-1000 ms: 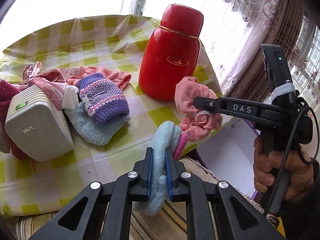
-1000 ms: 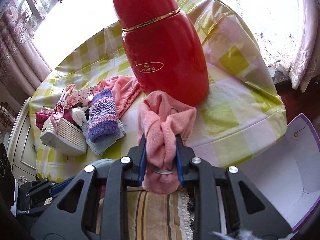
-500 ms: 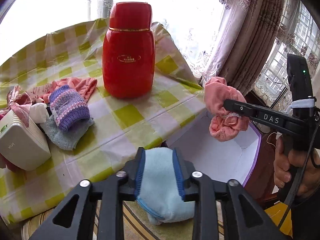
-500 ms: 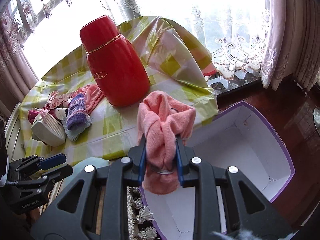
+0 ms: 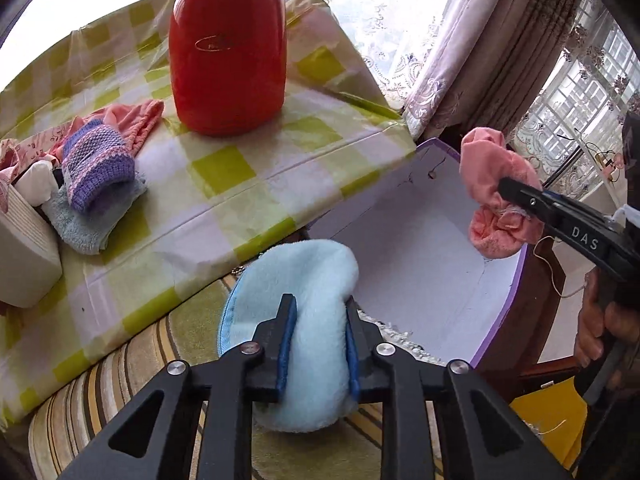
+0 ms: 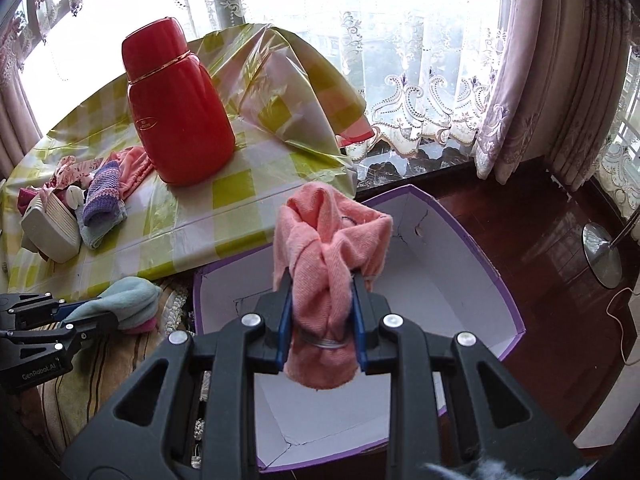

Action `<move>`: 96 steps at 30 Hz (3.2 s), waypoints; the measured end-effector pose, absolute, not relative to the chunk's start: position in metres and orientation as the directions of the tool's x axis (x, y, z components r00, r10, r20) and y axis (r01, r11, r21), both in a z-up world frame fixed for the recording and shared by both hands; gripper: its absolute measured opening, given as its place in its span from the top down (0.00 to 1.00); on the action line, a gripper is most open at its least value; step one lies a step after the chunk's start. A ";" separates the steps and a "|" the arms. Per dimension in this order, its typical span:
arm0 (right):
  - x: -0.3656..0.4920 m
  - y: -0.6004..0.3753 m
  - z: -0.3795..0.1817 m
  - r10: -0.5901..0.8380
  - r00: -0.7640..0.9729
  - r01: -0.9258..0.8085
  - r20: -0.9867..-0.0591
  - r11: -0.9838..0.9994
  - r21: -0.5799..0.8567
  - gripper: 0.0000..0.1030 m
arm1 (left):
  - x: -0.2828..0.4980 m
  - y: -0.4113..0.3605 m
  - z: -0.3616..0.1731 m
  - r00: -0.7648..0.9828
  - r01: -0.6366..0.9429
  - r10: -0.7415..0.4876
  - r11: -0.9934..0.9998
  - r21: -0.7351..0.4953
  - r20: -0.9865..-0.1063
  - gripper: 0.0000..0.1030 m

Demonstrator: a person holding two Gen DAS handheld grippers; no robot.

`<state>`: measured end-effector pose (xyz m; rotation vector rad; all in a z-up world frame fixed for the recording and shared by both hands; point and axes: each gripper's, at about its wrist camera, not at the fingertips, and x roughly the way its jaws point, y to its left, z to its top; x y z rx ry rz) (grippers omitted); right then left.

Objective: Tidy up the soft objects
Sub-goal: 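Carry the elephant and pink cloth into the white box and open both tools, then move both tools back toward the items beside the VAPE box, then grasp the magenta sock with the left tool while the right tool grasps the purple mitten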

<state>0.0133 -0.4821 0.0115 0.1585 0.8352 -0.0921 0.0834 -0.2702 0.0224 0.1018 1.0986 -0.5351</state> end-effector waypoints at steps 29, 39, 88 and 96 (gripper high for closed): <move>0.013 -0.446 0.036 -0.024 0.708 0.080 -0.706 0.996 0.047 0.29 | 0.047 -0.230 0.089 0.620 0.425 -0.439 0.885 -0.193 -0.650 0.22; 0.033 -0.381 0.055 0.094 0.729 -0.071 -0.678 0.996 0.061 0.29 | 0.034 -0.120 0.110 0.747 0.202 -0.293 0.955 -0.216 -0.597 0.43; 0.228 -0.185 -0.016 0.315 0.500 -0.363 -0.807 0.922 0.135 0.20 | 0.192 0.082 -0.005 0.647 -0.018 -0.333 0.893 -0.450 -0.686 0.56; 0.241 -0.179 -0.028 0.334 0.484 -0.365 -0.809 0.917 0.160 0.27 | 0.198 0.087 -0.011 0.637 0.005 -0.387 0.867 -0.498 -0.667 0.89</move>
